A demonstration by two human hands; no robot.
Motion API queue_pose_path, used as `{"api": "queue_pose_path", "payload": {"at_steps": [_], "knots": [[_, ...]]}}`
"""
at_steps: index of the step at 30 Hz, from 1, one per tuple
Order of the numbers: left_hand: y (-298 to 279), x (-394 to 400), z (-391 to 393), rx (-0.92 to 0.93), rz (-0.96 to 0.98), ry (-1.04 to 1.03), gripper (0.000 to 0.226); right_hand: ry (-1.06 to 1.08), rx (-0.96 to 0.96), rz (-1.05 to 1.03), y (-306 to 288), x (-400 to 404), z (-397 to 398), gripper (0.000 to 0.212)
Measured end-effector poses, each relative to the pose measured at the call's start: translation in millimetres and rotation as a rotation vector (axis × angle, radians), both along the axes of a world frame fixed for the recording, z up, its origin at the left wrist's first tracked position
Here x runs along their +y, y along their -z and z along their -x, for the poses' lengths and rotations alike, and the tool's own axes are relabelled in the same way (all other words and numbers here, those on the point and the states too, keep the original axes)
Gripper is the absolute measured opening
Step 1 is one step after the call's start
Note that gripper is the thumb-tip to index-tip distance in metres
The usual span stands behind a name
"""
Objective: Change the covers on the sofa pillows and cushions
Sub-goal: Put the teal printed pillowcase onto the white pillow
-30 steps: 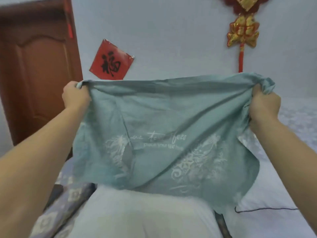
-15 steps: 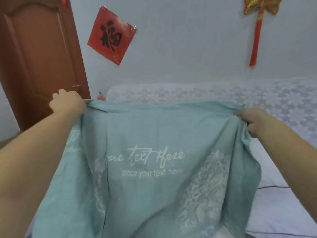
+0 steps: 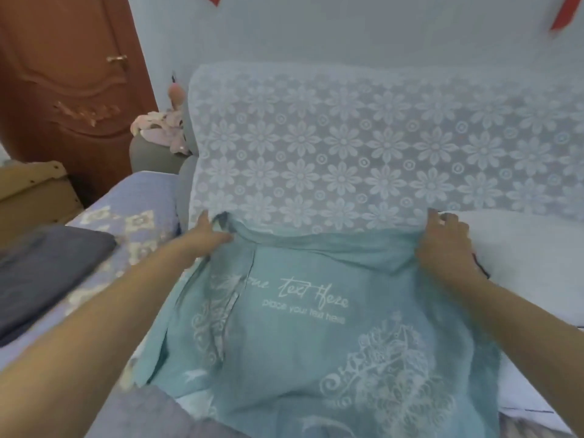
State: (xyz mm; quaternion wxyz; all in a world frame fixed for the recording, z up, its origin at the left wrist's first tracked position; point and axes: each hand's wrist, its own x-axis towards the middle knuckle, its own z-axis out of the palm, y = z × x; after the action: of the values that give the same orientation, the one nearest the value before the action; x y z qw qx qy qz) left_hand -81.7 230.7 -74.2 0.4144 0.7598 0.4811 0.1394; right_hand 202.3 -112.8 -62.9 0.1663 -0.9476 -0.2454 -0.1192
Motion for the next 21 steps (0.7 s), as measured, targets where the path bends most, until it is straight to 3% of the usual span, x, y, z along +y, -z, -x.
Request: {"api": "queue_pose_path", "payload": {"at_steps": [3, 5, 6, 9, 11, 14, 16, 17, 19, 21], "knots": [[59.7, -59.1, 21.7, -0.082, -0.248, -0.112, 0.054, -0.466, 0.163, 0.029, 41.7, 40.9, 85.6, 0.042], [97.7, -105.0, 41.3, -0.199, -0.248, -0.174, 0.026, -0.631, 0.316, 0.014, 68.9, 53.9, 144.4, 0.035], [116.9, -127.8, 47.7, -0.213, -0.204, -0.184, 0.018, -0.66, 0.383, -0.003, 80.9, 56.3, 168.7, 0.034], [154.4, -178.9, 59.6, -0.196, 0.047, -0.207, 0.035, -0.569, 0.647, -0.131, 105.0, 48.1, 216.6, 0.029], [156.5, -196.9, 68.1, -0.089, 0.146, -0.202, 0.03, -0.451, 0.809, -0.239, 112.6, 30.2, 236.9, 0.026], [125.6, -241.4, 80.6, -0.072, 0.134, 0.214, 0.008, -0.292, 1.155, -0.473, 113.8, -5.4, 263.3, 0.025], [88.0, -281.3, 86.0, -0.083, 0.106, 0.653, 0.038, -0.196, 1.335, -0.717, 105.2, -29.6, 270.5, 0.024], [74.4, -295.7, 86.7, -0.044, 0.083, 0.83, 0.052, -0.16, 1.31, -0.799, 99.6, -42.2, 269.7, 0.021], [53.3, -307.1, 85.9, 0.028, -0.049, 1.005, 0.054, -0.097, 1.126, -0.854, 86.7, -68.0, 262.3, 0.022], [34.2, -302.1, 76.6, 0.037, -0.256, 0.877, 0.046, -0.083, 0.974, -0.913, 69.3, -89.6, 252.1, 0.034]]}}
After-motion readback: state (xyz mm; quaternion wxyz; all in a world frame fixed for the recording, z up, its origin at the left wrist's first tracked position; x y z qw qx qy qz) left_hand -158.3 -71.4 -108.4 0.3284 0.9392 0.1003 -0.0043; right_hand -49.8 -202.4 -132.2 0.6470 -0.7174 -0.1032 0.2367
